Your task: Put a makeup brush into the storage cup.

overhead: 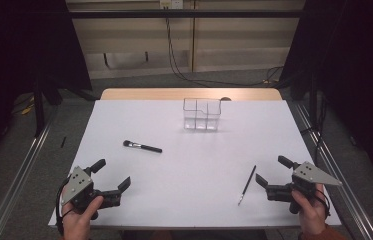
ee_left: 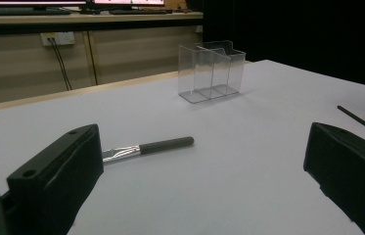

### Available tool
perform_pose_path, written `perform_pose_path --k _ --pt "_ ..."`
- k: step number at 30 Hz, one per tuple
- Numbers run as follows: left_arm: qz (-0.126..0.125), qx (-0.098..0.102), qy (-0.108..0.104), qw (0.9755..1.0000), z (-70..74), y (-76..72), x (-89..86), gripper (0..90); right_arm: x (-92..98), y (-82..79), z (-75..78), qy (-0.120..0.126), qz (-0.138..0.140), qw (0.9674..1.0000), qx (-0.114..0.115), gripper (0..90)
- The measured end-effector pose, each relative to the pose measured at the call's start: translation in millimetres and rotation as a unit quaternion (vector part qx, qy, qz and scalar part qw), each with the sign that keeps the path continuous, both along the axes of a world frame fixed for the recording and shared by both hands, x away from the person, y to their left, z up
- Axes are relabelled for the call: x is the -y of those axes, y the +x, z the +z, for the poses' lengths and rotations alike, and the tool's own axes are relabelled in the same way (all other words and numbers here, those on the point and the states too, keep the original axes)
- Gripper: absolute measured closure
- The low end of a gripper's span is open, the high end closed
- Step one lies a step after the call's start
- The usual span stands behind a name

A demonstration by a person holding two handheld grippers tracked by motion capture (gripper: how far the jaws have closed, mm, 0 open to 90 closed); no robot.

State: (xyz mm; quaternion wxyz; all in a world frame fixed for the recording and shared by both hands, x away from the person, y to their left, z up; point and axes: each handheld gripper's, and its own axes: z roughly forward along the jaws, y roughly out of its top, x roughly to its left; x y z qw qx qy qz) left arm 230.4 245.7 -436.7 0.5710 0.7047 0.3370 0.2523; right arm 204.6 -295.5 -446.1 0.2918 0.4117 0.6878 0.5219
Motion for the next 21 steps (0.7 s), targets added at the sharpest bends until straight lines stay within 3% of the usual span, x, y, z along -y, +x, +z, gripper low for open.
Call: perform_pose_path --k 11,13,21 --pt "-0.015 0.006 -0.002 0.9999 3.2 4.4 5.4 1.3 -0.7 -1.3 0.2 0.003 0.003 1.0 -0.003 0.0" --pt "-0.018 0.006 -0.008 0.9998 2.9 6.1 6.2 1.4 -1.4 -0.8 -0.1 0.0 0.001 1.0 -0.003 0.0" --pt "-0.018 -0.006 -0.001 0.9998 4.3 16.7 4.9 1.3 -1.8 1.2 -1.6 -0.002 0.008 0.9999 -0.008 0.0"
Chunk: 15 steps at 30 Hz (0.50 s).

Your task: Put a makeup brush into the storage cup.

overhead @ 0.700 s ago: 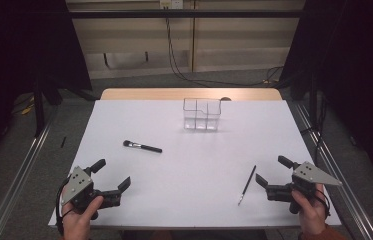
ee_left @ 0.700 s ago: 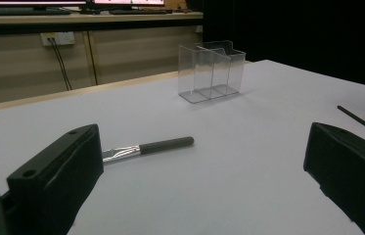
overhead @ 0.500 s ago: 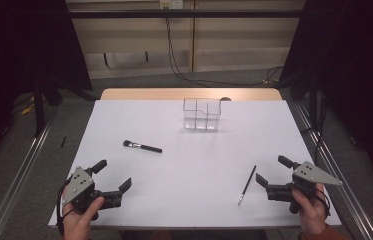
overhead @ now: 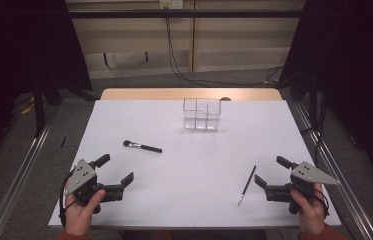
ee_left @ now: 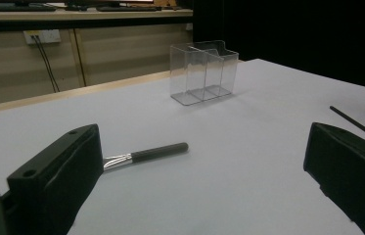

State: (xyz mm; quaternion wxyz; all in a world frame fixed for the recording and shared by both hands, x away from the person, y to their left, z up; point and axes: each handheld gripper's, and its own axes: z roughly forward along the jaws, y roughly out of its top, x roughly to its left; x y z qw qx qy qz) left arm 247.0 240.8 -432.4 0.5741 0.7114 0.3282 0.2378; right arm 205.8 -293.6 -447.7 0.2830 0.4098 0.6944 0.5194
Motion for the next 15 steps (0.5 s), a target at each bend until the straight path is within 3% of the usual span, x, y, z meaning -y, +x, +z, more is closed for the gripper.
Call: perform_pose_path --k 5,15 --pt "-0.001 0.007 -0.002 1.0 4.6 4.5 1.3 1.3 -0.4 0.4 -1.2 0.0 0.0 1.0 -0.004 0.0" --pt "-0.008 -0.002 0.001 1.0 5.6 24.2 12.6 1.3 -1.8 1.0 -1.5 -0.003 0.0 1.0 -0.003 0.0"
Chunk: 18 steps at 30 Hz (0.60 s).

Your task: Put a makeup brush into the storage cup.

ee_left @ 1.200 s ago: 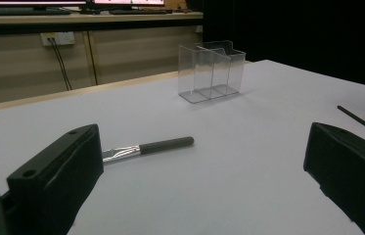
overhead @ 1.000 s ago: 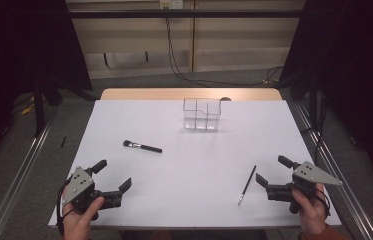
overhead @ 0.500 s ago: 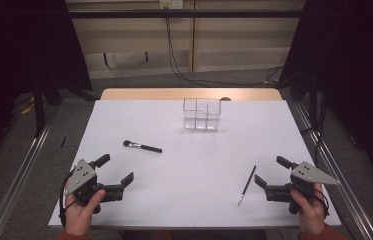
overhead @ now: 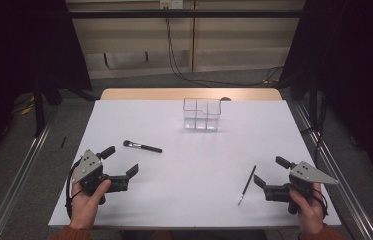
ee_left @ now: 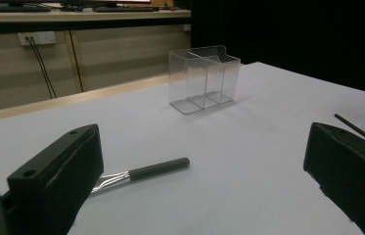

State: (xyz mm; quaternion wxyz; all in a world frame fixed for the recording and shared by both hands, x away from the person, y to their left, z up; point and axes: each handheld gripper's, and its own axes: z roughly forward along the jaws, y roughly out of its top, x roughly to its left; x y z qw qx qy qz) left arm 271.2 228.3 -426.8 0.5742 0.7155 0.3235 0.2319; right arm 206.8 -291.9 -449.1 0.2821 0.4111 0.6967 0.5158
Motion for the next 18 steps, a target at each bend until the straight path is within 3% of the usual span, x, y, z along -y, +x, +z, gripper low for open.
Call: perform_pose_path --k 13,18 --pt "0.001 0.021 -0.007 0.9998 10.8 27.1 9.5 1.4 -3.2 -1.9 2.2 -0.004 -0.003 1.0 0.005 0.0" --pt "0.012 0.011 -0.014 0.9998 12.3 38.2 12.0 1.5 -1.0 -0.7 1.1 -0.002 -0.005 1.0 0.005 0.0"
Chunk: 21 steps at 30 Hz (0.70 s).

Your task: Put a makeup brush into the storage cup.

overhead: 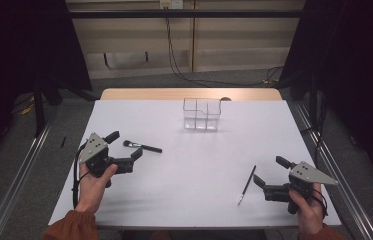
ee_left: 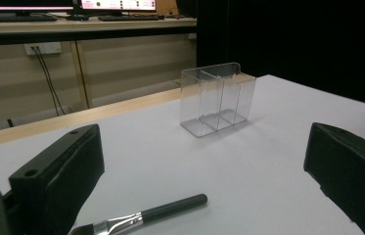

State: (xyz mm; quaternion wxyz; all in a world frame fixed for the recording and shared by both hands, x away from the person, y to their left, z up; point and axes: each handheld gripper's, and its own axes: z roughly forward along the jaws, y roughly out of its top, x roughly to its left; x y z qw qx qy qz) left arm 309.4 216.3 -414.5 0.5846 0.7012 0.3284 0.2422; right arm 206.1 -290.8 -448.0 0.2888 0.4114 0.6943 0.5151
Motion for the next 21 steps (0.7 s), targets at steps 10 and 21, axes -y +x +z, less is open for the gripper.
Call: perform_pose_path --k 10,21 --pt "0.02 -0.009 0.028 0.9994 0.1 20.0 2.4 2.2 0.3 -2.4 1.1 0.001 -0.002 1.0 0.002 0.0" --pt "0.007 -0.034 0.052 0.998 1.6 31.8 7.2 2.3 1.0 -2.1 0.4 -0.001 0.003 1.0 0.0 0.0"
